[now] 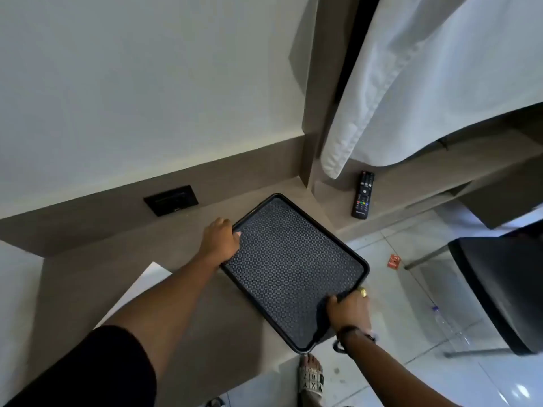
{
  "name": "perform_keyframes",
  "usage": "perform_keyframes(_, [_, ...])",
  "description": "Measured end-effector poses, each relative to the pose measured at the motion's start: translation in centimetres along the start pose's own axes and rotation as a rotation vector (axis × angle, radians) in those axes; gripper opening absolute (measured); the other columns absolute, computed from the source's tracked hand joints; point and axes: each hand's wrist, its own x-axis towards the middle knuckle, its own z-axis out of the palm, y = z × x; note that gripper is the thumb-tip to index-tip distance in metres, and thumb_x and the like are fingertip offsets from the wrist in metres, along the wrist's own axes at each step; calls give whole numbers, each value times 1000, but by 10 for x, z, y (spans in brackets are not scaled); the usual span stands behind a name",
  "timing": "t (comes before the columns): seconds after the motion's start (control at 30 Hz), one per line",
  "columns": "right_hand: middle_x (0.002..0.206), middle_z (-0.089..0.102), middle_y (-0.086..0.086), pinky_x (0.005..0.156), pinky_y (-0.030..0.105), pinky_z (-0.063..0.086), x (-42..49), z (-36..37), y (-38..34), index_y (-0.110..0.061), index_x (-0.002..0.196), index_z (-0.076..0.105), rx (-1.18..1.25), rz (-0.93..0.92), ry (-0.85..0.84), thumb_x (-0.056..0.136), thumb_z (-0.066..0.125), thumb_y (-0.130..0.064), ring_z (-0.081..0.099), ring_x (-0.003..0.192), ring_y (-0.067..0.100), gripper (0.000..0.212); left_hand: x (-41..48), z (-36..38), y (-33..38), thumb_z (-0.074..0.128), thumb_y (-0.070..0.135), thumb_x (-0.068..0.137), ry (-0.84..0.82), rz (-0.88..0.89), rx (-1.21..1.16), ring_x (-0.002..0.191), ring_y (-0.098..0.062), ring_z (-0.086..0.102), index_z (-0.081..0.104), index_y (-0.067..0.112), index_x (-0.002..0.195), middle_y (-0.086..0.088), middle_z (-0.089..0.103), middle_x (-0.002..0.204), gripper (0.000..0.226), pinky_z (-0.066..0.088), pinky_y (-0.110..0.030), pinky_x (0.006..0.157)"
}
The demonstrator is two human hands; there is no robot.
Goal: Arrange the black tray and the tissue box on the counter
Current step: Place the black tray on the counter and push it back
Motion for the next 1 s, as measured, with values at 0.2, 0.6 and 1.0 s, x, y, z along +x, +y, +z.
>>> perform_keyframes(0.2, [77,56,7,64,35,44,25,16,9,-12,87,41,193,266,-3,82,64,-27,50,60,25,27,31,9,7,52,24,98,-55,-21,23,122,-40,48,50,-2,128,-23,51,130,40,37,-45,106])
perform_keyframes(0.6, [93,64,18,72,30,39,54,14,23,-7,95,57,160,244,43,85,63,-15,59,88,36,15,31,28,2,49,10,97,39,-185,-172,104,-43,56,63,-9,99,-28,59,113,24,47,-48,90])
perform_keyframes(1.0, [96,70,26,71,31,39,143,-23,-26,-2,90,71,-31,-99,-20,81,60,-9,61,89,43,16,-74,16,11,59,6,87,211,-547,-486,50,-20,40,34,17,49,-12,43,52,47,27,-32,50])
